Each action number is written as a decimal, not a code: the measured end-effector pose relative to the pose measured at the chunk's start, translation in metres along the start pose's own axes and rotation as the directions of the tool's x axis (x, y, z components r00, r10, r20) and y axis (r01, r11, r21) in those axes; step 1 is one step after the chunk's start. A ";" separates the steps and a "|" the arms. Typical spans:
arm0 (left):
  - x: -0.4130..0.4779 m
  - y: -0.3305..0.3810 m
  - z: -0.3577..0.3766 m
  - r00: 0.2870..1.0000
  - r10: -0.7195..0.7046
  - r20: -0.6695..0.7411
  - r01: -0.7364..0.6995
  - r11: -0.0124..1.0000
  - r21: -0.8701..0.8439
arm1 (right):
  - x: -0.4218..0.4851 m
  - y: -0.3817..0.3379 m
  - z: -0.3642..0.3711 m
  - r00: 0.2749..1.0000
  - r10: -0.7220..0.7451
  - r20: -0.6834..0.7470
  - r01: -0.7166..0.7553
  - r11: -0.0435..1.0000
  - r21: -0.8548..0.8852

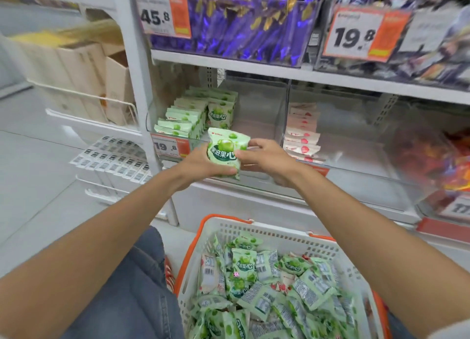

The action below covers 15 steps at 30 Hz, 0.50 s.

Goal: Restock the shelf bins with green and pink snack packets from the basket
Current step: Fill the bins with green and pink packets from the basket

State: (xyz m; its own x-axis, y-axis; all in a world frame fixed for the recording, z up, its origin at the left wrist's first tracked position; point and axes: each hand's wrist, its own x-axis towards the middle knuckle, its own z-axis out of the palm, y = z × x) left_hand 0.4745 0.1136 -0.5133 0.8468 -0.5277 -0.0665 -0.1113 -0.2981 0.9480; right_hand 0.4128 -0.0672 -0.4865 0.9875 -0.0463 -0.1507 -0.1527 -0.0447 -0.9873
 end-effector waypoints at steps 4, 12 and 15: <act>0.029 0.021 -0.019 0.992 -0.040 -0.122 0.041 0.999 0.008 | 0.023 -0.013 0.005 1.000 -0.020 -0.013 0.022 0.996 0.091; 0.096 0.040 -0.050 0.919 0.250 -0.306 -0.106 0.902 0.419 | 0.096 -0.032 0.002 0.992 -0.101 -0.075 0.105 0.993 0.057; 0.118 0.025 -0.066 0.879 0.310 -0.363 -0.029 0.793 0.608 | 0.135 -0.024 -0.001 0.972 -0.062 -0.225 0.059 0.998 -0.018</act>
State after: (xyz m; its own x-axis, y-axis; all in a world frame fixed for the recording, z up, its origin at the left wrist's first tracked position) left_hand 0.6064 0.0963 -0.4764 0.8983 -0.2676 0.3485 -0.4291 -0.7049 0.5648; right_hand 0.5494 -0.0731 -0.4834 0.9608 -0.2671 -0.0741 -0.0947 -0.0652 -0.9934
